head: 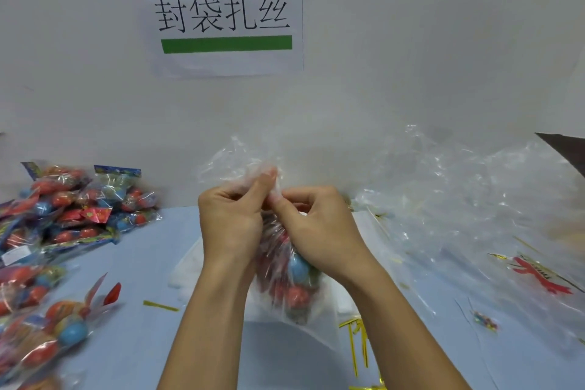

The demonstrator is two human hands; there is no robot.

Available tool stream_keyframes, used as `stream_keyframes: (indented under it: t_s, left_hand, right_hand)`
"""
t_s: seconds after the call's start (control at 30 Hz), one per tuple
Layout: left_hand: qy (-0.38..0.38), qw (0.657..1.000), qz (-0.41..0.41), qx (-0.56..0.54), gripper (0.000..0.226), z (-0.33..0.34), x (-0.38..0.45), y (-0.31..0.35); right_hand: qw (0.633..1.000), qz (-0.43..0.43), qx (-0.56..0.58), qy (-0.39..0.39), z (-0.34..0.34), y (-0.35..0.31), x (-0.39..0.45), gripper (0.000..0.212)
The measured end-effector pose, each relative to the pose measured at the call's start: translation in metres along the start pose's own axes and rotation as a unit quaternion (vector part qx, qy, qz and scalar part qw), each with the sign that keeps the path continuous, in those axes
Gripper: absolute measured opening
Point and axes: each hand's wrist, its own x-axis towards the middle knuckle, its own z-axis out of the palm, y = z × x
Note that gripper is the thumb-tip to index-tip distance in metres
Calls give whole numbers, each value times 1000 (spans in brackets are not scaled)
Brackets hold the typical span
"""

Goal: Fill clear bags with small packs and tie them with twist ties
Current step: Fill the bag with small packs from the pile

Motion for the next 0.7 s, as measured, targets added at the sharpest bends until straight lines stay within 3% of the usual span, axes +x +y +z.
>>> stream_keyframes:
  t_s: [0.17, 0.23, 0.33, 0.47, 0.63, 0.7]
  left_hand:
    - [-155, 986, -25, 49, 36, 9, -8, 0]
    - [-203, 978, -25, 50, 29, 16, -12, -1]
    - [-195, 979, -42, 50, 43, 18, -14, -2]
    - [-215, 975, -27, 58, 11, 17, -14, 0]
    - [-179, 981, -38, 64, 15, 11, -8, -2]
    - [-149, 984, -52, 79, 11, 7, -4, -4]
  right_hand:
    - [988, 77, 131, 28, -28, 6, 0, 23]
    - [977, 101, 182, 43, -38, 6, 0, 21]
    - [959, 138, 242, 53, -41, 6, 1, 20]
    - [933, 185, 303, 56, -39, 6, -1, 21]
    - [908, 217, 359, 10, -39, 7, -3, 26]
    - [905, 212, 368, -9, -44, 2, -4, 17]
